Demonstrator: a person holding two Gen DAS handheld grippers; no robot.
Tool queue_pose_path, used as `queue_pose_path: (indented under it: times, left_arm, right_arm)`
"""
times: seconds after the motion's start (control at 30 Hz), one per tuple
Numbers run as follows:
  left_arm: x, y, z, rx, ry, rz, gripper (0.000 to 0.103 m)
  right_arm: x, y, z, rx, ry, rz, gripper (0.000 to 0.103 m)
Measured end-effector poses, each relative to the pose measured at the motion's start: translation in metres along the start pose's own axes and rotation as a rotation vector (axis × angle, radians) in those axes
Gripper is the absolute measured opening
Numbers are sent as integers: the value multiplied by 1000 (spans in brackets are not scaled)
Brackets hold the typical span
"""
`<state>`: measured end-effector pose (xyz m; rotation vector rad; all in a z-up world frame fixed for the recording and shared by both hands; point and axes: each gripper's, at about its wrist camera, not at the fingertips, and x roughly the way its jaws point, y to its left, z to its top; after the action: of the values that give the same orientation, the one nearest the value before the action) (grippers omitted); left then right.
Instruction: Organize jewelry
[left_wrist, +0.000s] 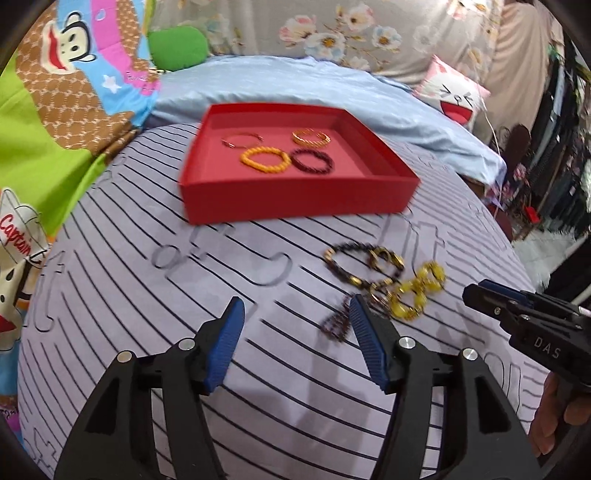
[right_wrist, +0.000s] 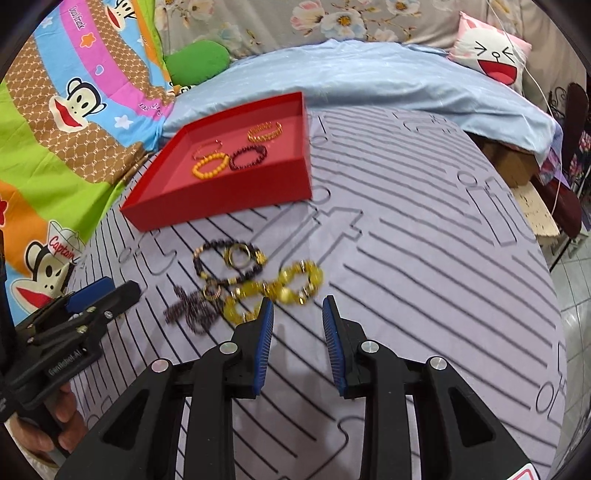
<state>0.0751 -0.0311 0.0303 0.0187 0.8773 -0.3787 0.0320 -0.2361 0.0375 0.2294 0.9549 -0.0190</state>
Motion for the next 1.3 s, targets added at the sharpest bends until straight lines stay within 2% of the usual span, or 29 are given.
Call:
queue_pose_path:
  times: [0.2, 0.3, 0.4, 0.47, 0.5, 0.57, 0.6, 1.03, 1.3]
  left_arm:
    - [18, -16, -7, 45, 27, -14, 56]
    - [28, -19, -9, 53, 47, -21, 50]
    - [33, -18, -11, 45, 57, -39, 40]
    - [34, -18, -11, 49, 57, -54, 25]
    - [34, -17, -11, 47, 57, -53, 23]
    - [33, -14, -11, 36, 64, -67, 12]
    - [32, -12, -11, 28, 68, -70, 9]
    - [20, 4, -22, -19, 75, -43, 8]
    - [18, 6, -23, -29, 85, -46, 8]
  right_arm:
    - [-2, 1, -8, -15, 3, -8, 28]
    - [0, 1, -9, -13, 7, -5, 28]
    - [2, 1, -9, -12, 10, -2, 28]
    - [4, 0, -9, -11, 13, 1, 28]
    - [4, 0, -9, -11, 13, 2, 28]
    - [5, 1, -8, -12, 14, 5, 28]
    - [6, 1, -7, -13, 13, 6, 28]
    - [27, 17, 14, -87, 15, 22, 28]
    - [41, 23, 16, -146, 24, 9, 27]
